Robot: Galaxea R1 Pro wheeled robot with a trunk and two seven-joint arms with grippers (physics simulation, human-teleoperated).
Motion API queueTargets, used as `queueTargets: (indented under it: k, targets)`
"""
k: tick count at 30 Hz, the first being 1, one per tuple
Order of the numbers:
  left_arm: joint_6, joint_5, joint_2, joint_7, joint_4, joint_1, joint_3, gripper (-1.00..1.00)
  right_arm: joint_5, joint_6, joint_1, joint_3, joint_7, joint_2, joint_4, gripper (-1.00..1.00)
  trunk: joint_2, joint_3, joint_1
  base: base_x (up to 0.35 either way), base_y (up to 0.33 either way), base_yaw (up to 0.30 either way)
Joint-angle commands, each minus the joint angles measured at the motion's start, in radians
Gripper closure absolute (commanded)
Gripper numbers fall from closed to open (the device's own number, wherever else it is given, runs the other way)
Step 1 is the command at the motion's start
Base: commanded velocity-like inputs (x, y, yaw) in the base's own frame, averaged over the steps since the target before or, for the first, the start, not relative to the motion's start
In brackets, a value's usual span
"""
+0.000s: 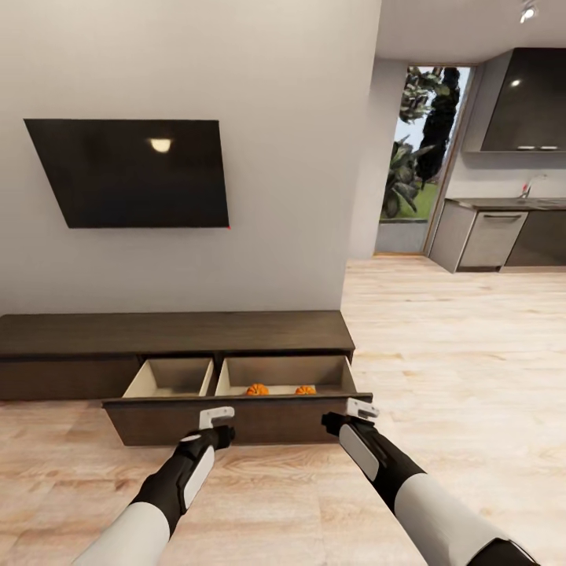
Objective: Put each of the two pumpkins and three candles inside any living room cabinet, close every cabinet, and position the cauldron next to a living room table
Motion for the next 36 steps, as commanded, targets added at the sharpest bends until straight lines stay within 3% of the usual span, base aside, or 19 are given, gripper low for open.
queueTargets:
  k: [1, 11, 36]
  targets:
    - [-0.018, -0.001, 0.0, -0.003, 0.0, 0.0, -0.001, -1.0, 0.001, -0.001, 0.0, 0.001, 0.007, 0.001, 0.0, -1.0, -0.007, -0.003, 0.004, 0.0, 0.0, 0.0]
    - [-0.044, -0.002, 0.0, -0.007, 0.001, 0.0, -0.003, -1.0, 0.061, -0.034, 0.0, 0.046, 0.032, 0.012, 0.0, -1.0, -0.077, -0.035, 0.042, 0.0, 0.0, 0.0]
    - [-0.065, -0.002, 0.001, -0.007, 0.001, 0.0, -0.001, -1.0, 0.065, -0.038, 0.0, 0.047, 0.033, 0.017, 0.0, -1.0, -0.252, -0.113, 0.138, 0.0, 0.0, 0.0]
